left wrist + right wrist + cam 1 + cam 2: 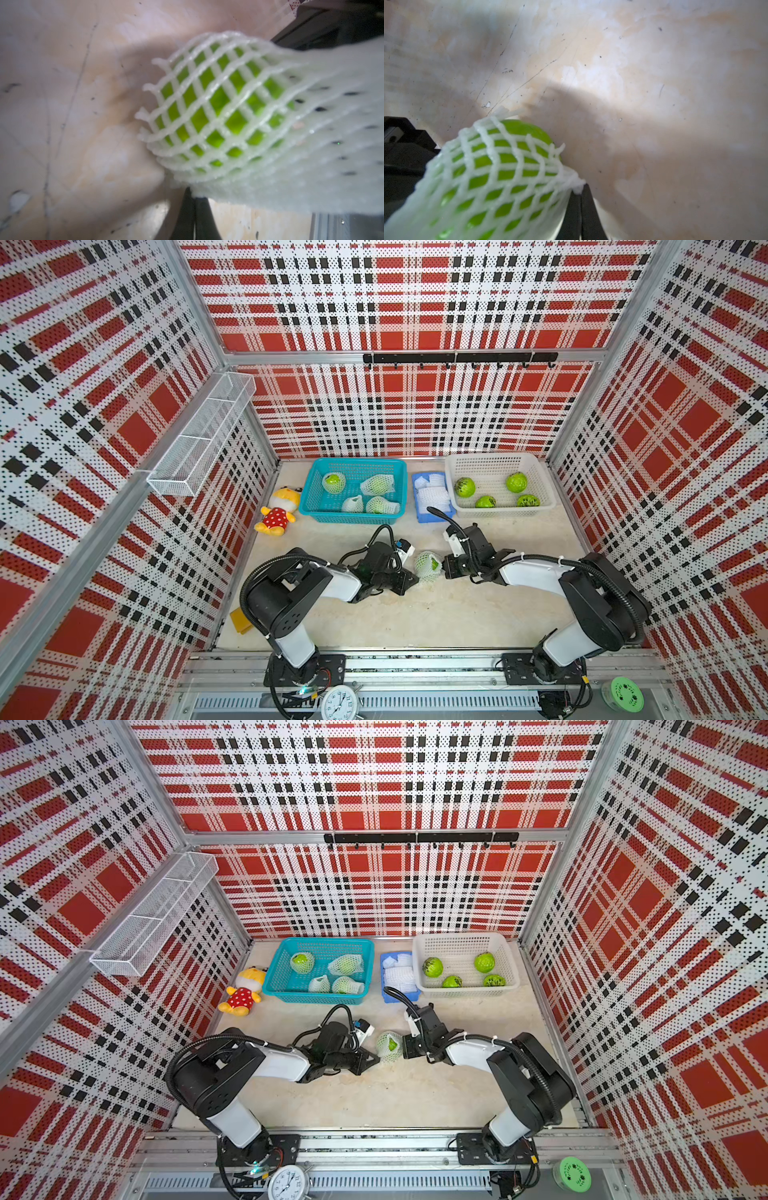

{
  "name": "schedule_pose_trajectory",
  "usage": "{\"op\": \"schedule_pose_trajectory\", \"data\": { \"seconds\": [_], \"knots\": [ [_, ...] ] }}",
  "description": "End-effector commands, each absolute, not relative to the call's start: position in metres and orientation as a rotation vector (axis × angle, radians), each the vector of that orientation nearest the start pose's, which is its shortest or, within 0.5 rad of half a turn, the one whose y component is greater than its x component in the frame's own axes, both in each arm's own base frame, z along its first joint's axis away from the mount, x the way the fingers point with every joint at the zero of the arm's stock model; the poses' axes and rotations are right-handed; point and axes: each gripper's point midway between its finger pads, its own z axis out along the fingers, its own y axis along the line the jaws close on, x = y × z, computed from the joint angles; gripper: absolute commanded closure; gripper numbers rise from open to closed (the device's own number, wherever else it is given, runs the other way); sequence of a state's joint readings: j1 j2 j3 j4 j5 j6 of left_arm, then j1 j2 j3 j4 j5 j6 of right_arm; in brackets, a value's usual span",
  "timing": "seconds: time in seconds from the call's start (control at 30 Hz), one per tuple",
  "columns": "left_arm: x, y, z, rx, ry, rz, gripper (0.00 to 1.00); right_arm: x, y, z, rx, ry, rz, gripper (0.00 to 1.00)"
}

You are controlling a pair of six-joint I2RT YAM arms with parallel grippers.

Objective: Sleeve custard apples in foam nets
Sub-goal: Put on the foam net on the custard apple.

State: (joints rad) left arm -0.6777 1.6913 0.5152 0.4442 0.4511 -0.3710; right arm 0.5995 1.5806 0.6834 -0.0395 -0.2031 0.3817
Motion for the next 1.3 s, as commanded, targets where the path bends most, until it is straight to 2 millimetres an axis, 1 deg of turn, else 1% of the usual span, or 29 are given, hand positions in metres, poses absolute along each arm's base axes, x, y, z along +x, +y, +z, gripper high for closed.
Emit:
{"op": "schedule_pose_trajectory", "data": {
  "seconds": [0.0,0.03,0.07,0.1,0.2,0.27,0.3,0.4,0.5,0.57,0.6,0.63,0.67,0.7,0.73,0.83,0.97,1.03,1.13,1.27],
  "knots": [
    [0.247,-0.280,0.016,0.558,2.406,-0.959,0.70,0.290,0.241,0.031,-0.405,2.563,0.647,1.00],
    [0.247,-0.280,0.018,0.560,2.401,-0.958,0.66,0.290,0.242,0.031,-0.409,2.563,0.652,1.00],
    [0.247,-0.278,0.019,0.557,2.397,-0.955,0.57,0.291,0.243,0.032,-0.410,2.562,0.652,1.00],
    [0.246,-0.277,0.020,0.557,2.394,-0.951,0.52,0.292,0.244,0.032,-0.413,2.560,0.651,1.00],
    [0.245,-0.271,0.024,0.533,2.383,-0.928,0.43,0.294,0.244,0.033,-0.417,2.556,0.647,1.00],
    [0.245,-0.265,0.028,0.502,2.371,-0.903,0.43,0.295,0.244,0.035,-0.420,2.553,0.646,1.00],
    [0.246,-0.262,0.032,0.485,2.359,-0.893,0.39,0.296,0.244,0.035,-0.420,2.552,0.645,1.00],
    [0.248,-0.253,0.050,0.442,2.303,-0.866,0.37,0.296,0.246,0.035,-0.425,2.552,0.648,1.00],
    [0.252,-0.248,0.076,0.436,2.227,-0.838,0.35,0.298,0.247,0.037,-0.425,2.548,0.655,1.00],
    [0.256,-0.250,0.095,0.453,2.169,-0.841,0.32,0.298,0.249,0.038,-0.430,2.544,0.662,1.00],
    [0.258,-0.252,0.102,0.471,2.156,-0.843,0.28,0.299,0.249,0.038,-0.431,2.542,0.664,1.00],
    [0.260,-0.255,0.105,0.487,2.148,-0.850,0.25,0.300,0.249,0.038,-0.429,2.542,0.665,1.00],
    [0.262,-0.258,0.104,0.495,2.154,-0.851,0.22,0.300,0.249,0.038,-0.431,2.541,0.665,0.99],
    [0.265,-0.262,0.103,0.501,2.163,-0.857,0.21,0.300,0.250,0.038,-0.433,2.540,0.666,0.96],
    [0.268,-0.266,0.100,0.508,2.173,-0.860,0.21,0.301,0.251,0.039,-0.433,2.538,0.669,0.92],
    [0.272,-0.279,0.092,0.512,2.185,-0.887,0.23,0.302,0.252,0.040,-0.432,2.534,0.674,0.85],
    [0.274,-0.290,0.084,0.523,2.198,-0.888,0.25,0.302,0.253,0.040,-0.430,2.532,0.679,0.74],
    [0.275,-0.293,0.078,0.527,2.211,-0.896,0.28,0.303,0.253,0.041,-0.428,2.531,0.677,0.72],
    [0.276,-0.295,0.072,0.520,2.215,-0.906,0.34,0.303,0.253,0.042,-0.430,2.528,0.677,0.70],
    [0.277,-0.298,0.068,0.512,2.214,-0.925,0.49,0.303,0.252,0.041,-0.429,2.531,0.670,0.68]
  ]
}}
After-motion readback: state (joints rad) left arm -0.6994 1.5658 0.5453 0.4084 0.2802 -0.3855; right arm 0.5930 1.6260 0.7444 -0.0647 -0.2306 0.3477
